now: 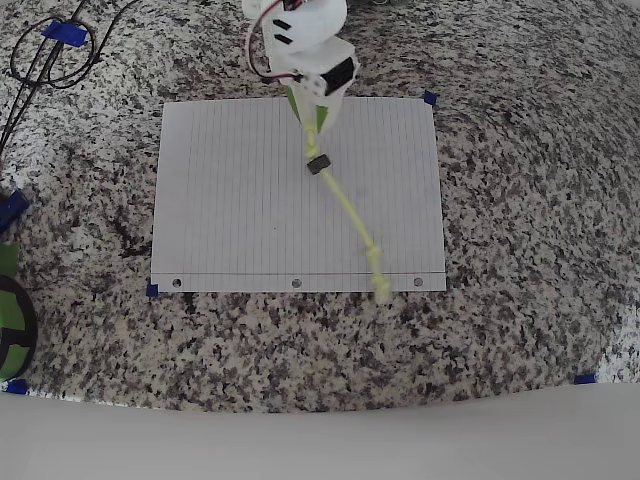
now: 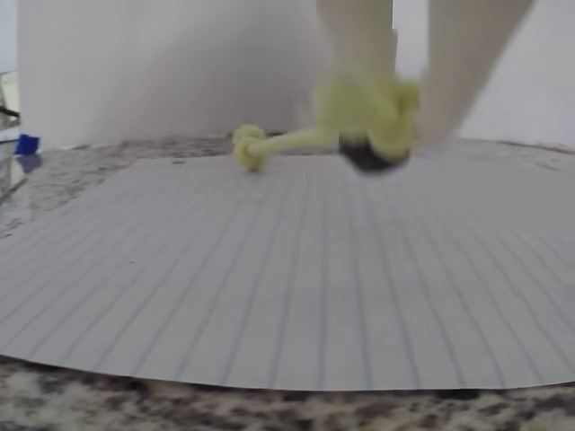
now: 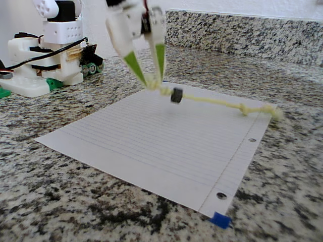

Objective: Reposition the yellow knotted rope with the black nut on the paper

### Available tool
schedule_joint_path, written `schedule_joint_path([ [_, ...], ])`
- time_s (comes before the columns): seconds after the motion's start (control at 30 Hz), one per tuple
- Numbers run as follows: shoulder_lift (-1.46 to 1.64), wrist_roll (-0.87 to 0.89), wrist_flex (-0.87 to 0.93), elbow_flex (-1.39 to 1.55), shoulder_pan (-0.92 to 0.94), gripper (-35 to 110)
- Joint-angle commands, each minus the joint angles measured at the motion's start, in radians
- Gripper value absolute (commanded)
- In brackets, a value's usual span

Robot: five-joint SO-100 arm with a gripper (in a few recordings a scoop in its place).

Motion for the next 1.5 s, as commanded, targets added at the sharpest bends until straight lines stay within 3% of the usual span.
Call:
schedule_joint_path([
  [0.0, 0.141, -0.163, 0.028, -0.028, 0.035, 0],
  [0.23, 0.362, -0.298, 0.092, -0.028, 0.156, 0],
  [0.53, 0.477, -0.301, -0.008, -0.026, 0.531, 0],
  [0.7, 0.499, -0.295, -0.029, -0.009, 0.638, 0],
  [1.0, 0.657, -0.255, 0.000, 0.287, 0.466, 0],
  [1.17, 0.673, -0.272, 0.005, 0.311, 0.365, 0],
  [1.47, 0.684, -0.635, -0.060, 0.201, 0.439, 0],
])
